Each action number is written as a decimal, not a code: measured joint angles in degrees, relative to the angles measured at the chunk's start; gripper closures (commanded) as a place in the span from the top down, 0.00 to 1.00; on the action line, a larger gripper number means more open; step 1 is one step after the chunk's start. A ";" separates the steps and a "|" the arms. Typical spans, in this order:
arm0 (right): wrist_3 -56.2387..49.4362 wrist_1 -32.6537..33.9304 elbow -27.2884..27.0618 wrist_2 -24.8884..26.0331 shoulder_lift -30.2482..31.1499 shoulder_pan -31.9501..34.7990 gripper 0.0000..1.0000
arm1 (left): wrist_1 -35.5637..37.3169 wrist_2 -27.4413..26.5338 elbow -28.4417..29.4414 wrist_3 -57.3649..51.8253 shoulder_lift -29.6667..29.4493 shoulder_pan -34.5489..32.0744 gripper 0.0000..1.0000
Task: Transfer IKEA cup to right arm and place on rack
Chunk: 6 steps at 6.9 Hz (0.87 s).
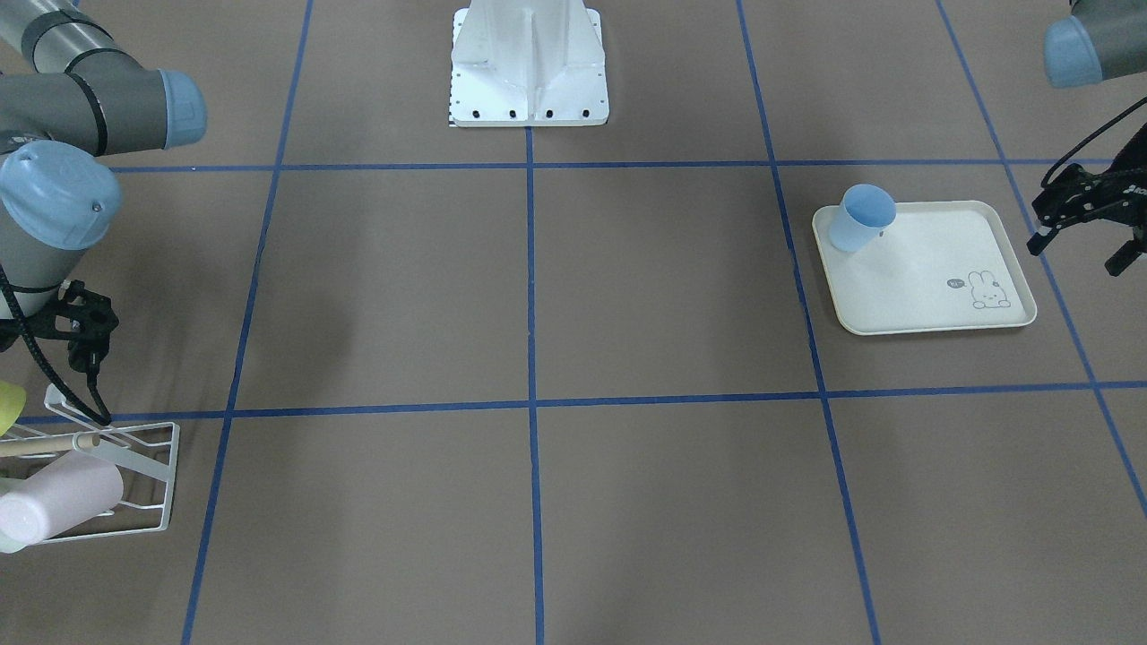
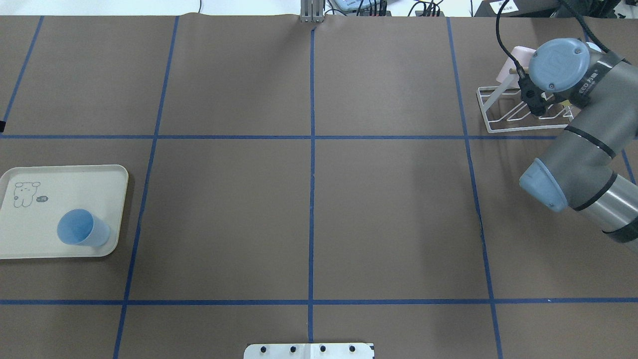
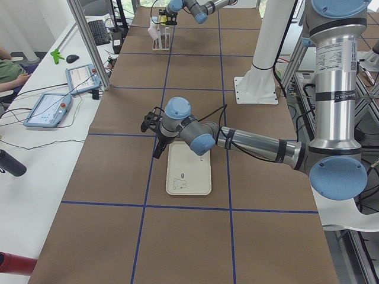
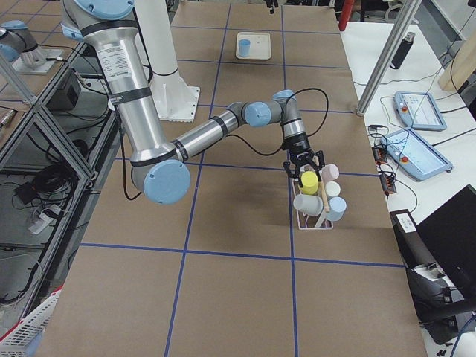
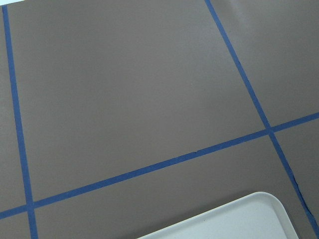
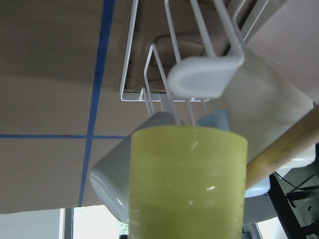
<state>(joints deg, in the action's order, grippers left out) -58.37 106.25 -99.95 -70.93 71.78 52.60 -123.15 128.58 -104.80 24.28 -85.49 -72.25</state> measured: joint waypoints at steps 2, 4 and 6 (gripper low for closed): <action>0.01 0.01 0.16 0.00 0.02 -0.44 0.59 | -0.02 0.00 0.03 0.06 -0.03 0.00 1.00; 0.01 0.01 0.56 0.00 0.02 -0.87 0.77 | -0.06 0.00 0.03 0.06 -0.03 0.00 1.00; 0.00 -0.05 0.85 0.00 0.02 -1.01 0.99 | -0.07 0.00 0.09 0.06 -0.03 0.00 1.00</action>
<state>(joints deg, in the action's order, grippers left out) -58.38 106.20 -99.10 -70.93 71.81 51.59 -123.22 128.59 -104.71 24.34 -85.52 -72.25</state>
